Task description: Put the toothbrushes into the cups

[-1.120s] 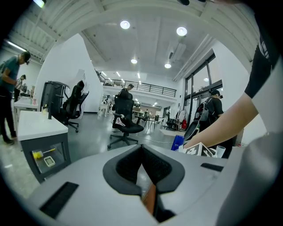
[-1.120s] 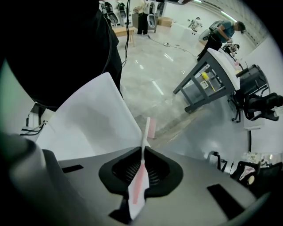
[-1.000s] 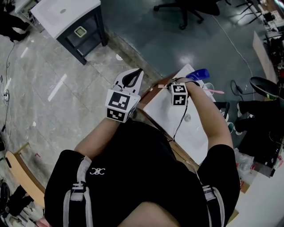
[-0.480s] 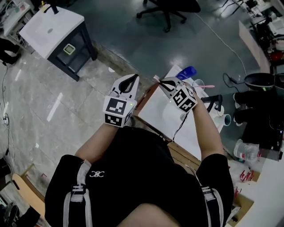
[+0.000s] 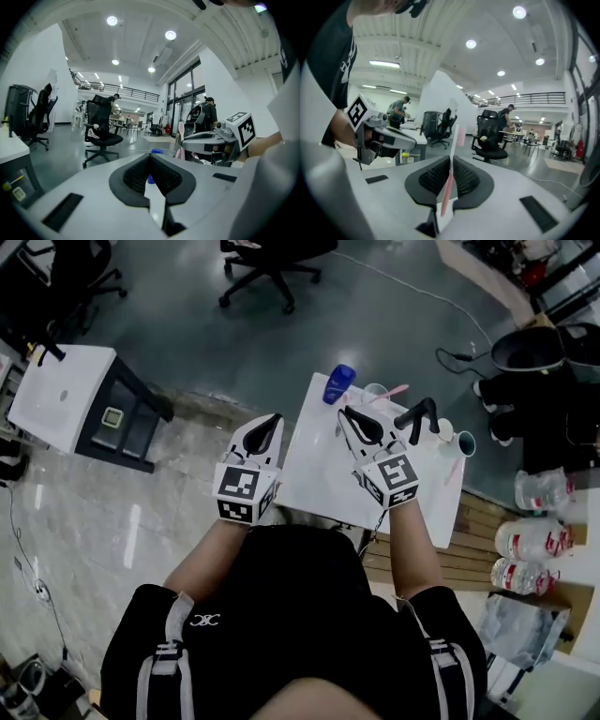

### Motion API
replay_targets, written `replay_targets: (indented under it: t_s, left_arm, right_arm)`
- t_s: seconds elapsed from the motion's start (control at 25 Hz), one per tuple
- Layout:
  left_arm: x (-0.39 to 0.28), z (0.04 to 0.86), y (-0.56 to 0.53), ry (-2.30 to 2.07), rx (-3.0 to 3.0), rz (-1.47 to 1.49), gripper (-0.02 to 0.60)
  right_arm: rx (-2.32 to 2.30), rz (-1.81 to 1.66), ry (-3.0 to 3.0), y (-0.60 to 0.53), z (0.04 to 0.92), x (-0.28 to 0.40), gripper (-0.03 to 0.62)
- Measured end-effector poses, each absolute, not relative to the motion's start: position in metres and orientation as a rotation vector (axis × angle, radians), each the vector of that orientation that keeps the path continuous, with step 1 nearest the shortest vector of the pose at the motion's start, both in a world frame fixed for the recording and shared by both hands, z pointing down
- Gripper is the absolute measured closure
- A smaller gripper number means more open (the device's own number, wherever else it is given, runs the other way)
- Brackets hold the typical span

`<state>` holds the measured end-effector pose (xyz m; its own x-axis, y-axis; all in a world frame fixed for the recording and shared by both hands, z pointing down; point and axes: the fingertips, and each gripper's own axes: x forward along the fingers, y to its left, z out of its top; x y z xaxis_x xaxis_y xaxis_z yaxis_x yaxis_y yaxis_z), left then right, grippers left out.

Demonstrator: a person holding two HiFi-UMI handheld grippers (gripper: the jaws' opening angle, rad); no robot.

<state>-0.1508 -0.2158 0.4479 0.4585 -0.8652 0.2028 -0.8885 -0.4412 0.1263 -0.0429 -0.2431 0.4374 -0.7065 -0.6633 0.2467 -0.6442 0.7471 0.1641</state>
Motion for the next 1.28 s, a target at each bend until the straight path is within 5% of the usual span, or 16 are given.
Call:
replay_targets:
  t_s: [0.6,1.28]
  left_arm:
    - [0.021,0.435,-0.232,-1.053,2.778,0.195,0.568]
    - [0.127,0.422,-0.236,-0.996,2.81,0.233,0.568]
  right_arm:
    - [2.062,-0.108,-2.388,-0.216,0.391,0.159,0.553]
    - [2.559,-0.183,-2.022,-0.228,0.381,0.338,0.553]
